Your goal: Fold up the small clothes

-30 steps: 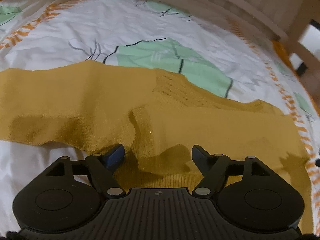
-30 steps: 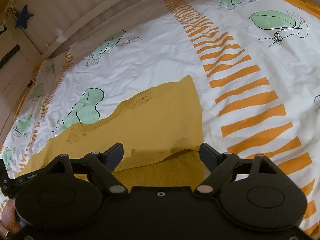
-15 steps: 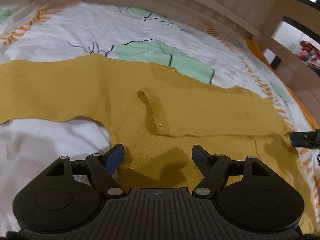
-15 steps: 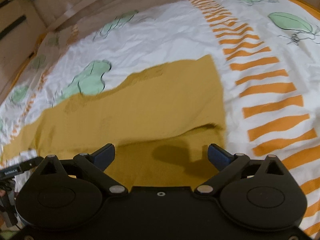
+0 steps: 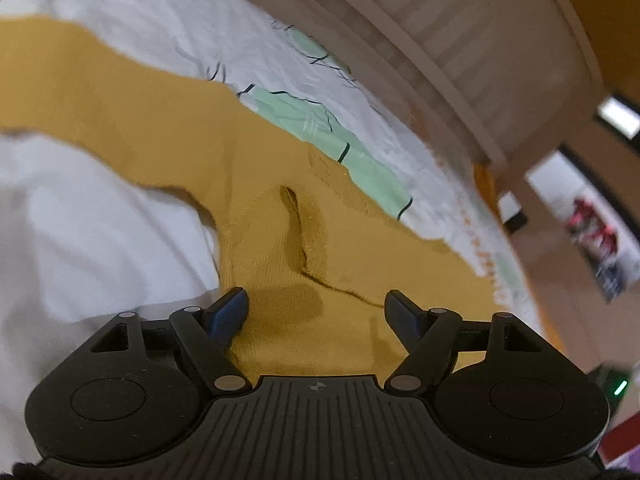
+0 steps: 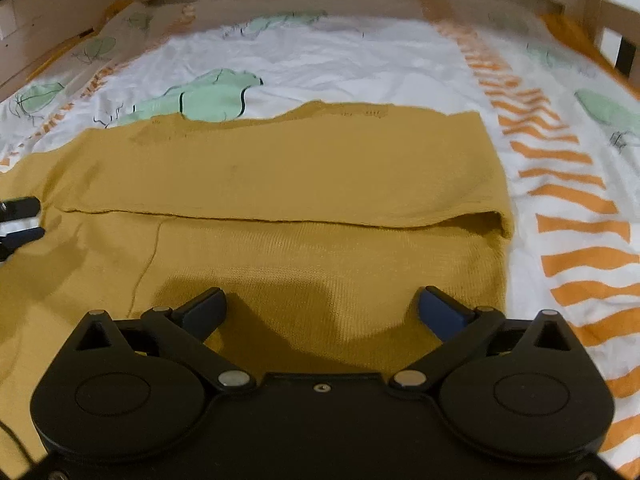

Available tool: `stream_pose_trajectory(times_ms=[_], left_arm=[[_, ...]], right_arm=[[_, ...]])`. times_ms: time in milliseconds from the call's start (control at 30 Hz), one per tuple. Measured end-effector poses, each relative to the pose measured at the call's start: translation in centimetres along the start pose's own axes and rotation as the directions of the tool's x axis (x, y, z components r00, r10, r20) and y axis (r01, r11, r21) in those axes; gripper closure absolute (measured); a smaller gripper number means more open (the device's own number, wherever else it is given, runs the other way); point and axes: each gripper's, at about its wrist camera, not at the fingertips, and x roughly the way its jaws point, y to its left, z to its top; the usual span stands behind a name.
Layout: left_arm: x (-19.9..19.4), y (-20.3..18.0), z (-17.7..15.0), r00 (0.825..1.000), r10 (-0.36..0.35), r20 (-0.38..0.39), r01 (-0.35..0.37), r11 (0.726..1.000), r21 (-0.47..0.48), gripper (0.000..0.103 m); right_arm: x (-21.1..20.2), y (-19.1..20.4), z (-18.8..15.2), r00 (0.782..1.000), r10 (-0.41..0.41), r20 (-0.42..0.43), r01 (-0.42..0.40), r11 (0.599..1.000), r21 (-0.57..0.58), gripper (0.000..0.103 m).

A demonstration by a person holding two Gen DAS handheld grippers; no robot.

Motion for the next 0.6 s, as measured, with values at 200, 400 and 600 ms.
stream_pose_trajectory(times_ms=[200, 400, 600], left_arm=[[-0.4, 1.8, 0.7, 0.997, -0.071, 0.015, 0.073, 0.982, -0.176, 0.029], [-4.1, 0.0, 1.4, 0.981, 0.147, 0.125, -0.15, 0.989, 0.015, 0.027], [-9.1, 1.6, 4.5, 0.898, 0.338, 0.28, -0.345, 0.938, -0.026, 0.027]], right_arm=[[-0.2, 0.1, -1.3, 0.995, -0.024, 0.093, 0.022, 1.0, 0.022, 0.0], [0.0, 0.5, -1.3, 0.993, -0.039, 0.111, 0.038, 0.999, 0.007, 0.0], [-1.3, 1.5, 0.1, 0.99, 0.082, 0.116, -0.085, 0.996, 0.021, 0.001]])
